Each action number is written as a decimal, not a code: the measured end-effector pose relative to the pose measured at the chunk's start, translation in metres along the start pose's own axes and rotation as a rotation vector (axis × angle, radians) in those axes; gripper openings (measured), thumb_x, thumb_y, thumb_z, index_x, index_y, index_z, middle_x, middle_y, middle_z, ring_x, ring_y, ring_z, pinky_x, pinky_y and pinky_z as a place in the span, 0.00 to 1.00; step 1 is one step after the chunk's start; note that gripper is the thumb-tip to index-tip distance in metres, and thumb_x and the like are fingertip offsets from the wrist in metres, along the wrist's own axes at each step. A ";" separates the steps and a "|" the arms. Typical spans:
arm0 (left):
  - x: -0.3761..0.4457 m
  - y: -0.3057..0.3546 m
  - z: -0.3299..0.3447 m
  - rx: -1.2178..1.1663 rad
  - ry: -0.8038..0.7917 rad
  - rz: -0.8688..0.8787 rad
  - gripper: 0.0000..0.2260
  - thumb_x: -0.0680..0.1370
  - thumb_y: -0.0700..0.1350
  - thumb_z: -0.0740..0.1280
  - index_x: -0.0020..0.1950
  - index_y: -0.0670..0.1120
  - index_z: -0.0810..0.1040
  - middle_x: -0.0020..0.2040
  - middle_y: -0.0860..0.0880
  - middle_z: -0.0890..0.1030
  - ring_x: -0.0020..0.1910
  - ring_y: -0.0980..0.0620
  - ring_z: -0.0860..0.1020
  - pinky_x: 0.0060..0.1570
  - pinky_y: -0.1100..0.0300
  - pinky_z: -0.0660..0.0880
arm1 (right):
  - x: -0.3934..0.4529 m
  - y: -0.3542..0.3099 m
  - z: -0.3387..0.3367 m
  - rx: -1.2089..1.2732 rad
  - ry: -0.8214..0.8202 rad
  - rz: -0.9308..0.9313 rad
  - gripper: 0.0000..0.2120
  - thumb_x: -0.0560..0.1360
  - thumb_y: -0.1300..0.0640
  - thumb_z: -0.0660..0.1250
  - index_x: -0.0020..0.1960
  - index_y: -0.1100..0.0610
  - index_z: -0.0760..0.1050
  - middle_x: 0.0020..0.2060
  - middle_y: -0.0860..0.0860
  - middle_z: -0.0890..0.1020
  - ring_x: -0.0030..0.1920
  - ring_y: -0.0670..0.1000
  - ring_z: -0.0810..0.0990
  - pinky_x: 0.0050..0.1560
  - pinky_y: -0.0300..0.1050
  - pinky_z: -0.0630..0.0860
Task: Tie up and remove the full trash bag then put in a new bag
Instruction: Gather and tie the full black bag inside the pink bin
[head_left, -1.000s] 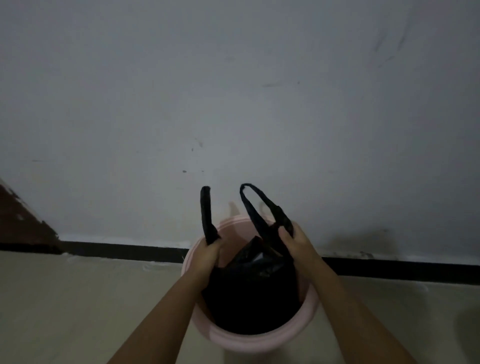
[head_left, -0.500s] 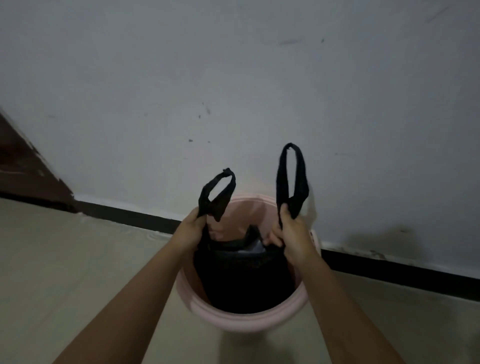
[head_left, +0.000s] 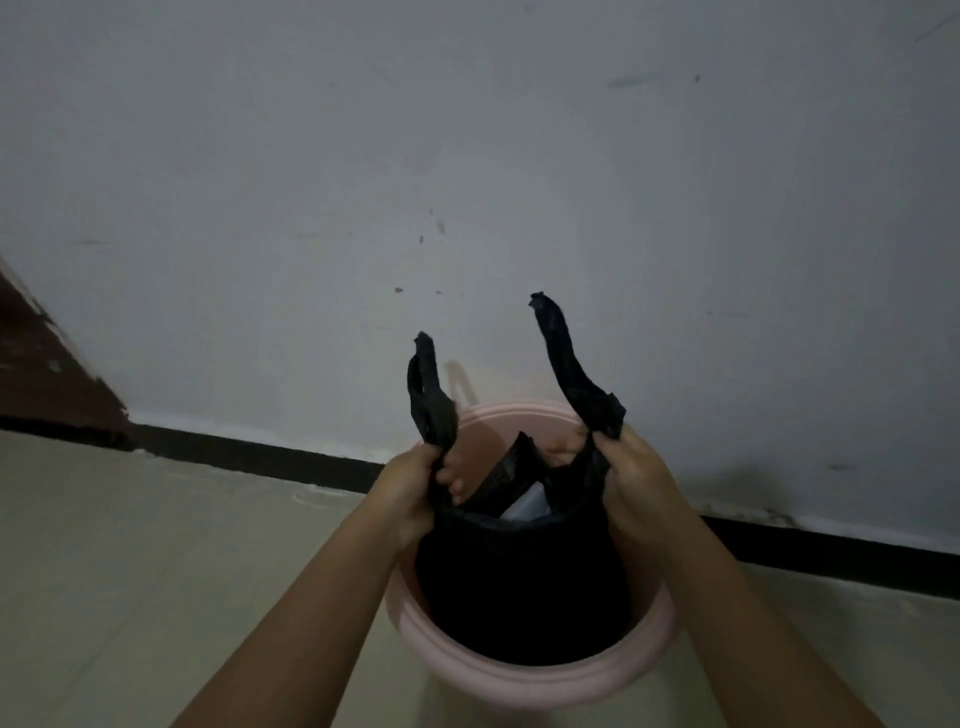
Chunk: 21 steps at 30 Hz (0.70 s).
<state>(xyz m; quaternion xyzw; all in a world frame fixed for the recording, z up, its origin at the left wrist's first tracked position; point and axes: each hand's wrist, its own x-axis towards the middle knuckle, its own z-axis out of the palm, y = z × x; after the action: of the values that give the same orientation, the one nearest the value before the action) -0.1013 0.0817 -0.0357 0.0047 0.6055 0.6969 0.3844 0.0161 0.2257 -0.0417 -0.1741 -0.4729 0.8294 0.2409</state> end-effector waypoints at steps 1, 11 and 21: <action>0.005 0.000 -0.001 -0.009 0.004 -0.002 0.17 0.80 0.41 0.51 0.31 0.43 0.65 0.21 0.50 0.68 0.19 0.53 0.72 0.18 0.64 0.69 | 0.000 0.000 0.004 -0.006 0.002 -0.027 0.15 0.79 0.69 0.48 0.48 0.56 0.72 0.24 0.51 0.82 0.27 0.47 0.82 0.29 0.36 0.79; 0.016 -0.012 0.008 0.519 -0.197 0.164 0.11 0.79 0.37 0.53 0.50 0.43 0.75 0.20 0.49 0.70 0.16 0.57 0.65 0.20 0.66 0.58 | -0.035 0.020 0.024 -0.998 0.163 -0.393 0.10 0.78 0.58 0.55 0.56 0.49 0.69 0.32 0.41 0.72 0.28 0.40 0.67 0.30 0.25 0.66; -0.017 -0.001 -0.023 0.134 -0.740 0.113 0.15 0.51 0.56 0.80 0.26 0.48 0.81 0.19 0.53 0.77 0.18 0.61 0.73 0.21 0.73 0.70 | -0.057 0.013 0.050 -1.323 -0.130 -0.272 0.18 0.80 0.55 0.53 0.52 0.69 0.73 0.44 0.64 0.80 0.42 0.56 0.76 0.35 0.38 0.65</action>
<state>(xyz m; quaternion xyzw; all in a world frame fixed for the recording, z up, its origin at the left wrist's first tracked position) -0.0997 0.0527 -0.0351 0.3144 0.4689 0.6269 0.5370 0.0339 0.1532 -0.0253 -0.1736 -0.9122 0.3365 0.1567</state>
